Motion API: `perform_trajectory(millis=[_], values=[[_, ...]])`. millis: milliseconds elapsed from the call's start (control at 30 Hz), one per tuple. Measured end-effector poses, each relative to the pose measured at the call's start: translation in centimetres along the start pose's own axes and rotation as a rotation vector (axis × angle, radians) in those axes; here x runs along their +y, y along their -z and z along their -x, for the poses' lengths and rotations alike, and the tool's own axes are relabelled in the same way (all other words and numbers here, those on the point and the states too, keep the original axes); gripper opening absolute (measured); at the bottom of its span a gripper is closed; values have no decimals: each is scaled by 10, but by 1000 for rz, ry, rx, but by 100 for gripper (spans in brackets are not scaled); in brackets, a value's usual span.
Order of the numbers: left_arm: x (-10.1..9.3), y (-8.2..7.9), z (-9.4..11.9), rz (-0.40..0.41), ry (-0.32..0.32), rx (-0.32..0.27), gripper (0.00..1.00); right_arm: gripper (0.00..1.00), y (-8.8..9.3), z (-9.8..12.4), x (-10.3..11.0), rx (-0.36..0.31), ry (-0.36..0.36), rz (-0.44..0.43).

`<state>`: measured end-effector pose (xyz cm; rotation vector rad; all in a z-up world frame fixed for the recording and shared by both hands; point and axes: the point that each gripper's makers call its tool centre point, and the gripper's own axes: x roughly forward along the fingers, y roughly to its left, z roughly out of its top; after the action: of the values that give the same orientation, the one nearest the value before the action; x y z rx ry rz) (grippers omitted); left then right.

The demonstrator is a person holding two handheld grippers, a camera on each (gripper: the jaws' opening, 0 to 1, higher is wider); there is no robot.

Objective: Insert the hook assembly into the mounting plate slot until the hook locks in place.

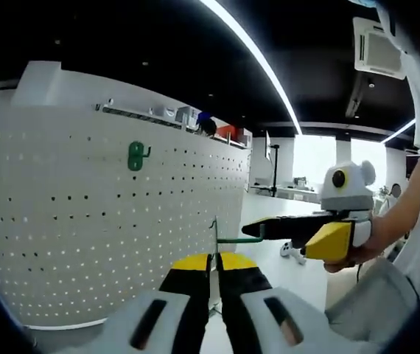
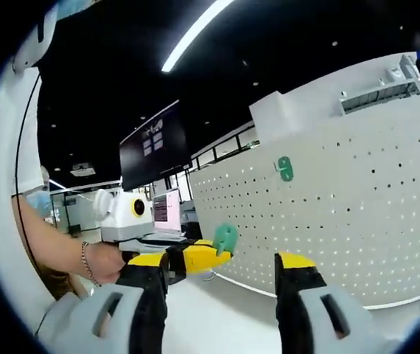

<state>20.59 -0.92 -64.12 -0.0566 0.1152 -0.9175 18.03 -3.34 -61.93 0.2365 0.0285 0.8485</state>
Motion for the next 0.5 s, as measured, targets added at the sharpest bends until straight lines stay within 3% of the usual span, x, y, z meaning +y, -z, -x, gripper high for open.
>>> perform_trajectory(millis=[500], values=[[-2,-1,-2,7,1,-5,3,48,-1,-16,2,2,-5,4]])
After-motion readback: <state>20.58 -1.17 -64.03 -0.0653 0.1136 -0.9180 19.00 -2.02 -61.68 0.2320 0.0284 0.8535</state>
